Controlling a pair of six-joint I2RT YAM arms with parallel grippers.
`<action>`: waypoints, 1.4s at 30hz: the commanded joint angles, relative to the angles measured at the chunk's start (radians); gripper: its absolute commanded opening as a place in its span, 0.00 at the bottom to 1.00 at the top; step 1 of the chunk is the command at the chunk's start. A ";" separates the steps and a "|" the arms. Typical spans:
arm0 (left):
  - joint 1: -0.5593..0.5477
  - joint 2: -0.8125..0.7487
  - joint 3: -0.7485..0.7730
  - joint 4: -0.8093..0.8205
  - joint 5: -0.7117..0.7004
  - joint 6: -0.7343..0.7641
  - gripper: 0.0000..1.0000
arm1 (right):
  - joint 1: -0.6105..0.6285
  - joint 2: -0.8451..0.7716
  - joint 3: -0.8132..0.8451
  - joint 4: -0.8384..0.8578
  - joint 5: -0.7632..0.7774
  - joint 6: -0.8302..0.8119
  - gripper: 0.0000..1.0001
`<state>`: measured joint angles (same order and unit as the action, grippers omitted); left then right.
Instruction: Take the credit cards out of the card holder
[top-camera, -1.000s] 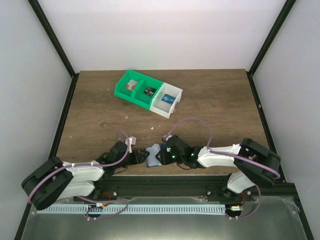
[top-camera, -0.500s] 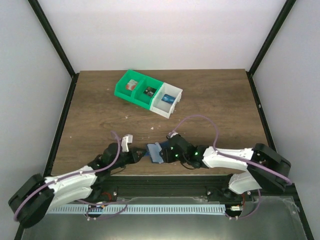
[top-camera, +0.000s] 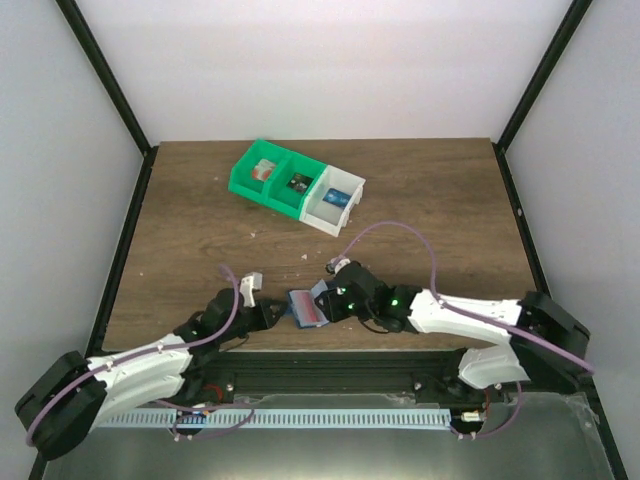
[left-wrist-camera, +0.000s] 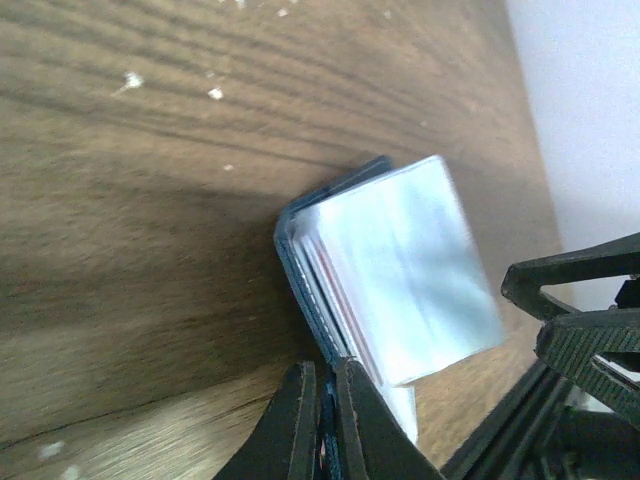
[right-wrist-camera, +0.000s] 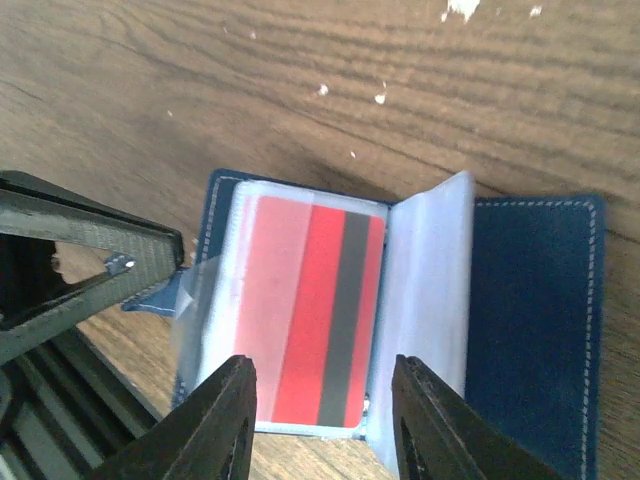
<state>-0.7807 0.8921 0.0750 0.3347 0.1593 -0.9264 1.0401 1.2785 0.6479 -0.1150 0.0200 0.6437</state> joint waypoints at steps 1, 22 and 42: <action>-0.003 0.000 -0.024 -0.052 -0.031 0.017 0.00 | 0.006 0.075 0.031 0.060 -0.030 -0.036 0.39; -0.002 0.006 -0.014 -0.098 -0.090 0.033 0.00 | 0.005 0.266 0.080 0.067 -0.096 -0.029 0.32; 0.132 -0.031 0.057 -0.180 -0.010 0.066 0.40 | 0.013 0.354 0.022 0.158 -0.112 0.059 0.02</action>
<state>-0.6609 0.8932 0.0887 0.1818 0.0959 -0.8677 1.0462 1.6108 0.6937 0.0143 -0.1020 0.6762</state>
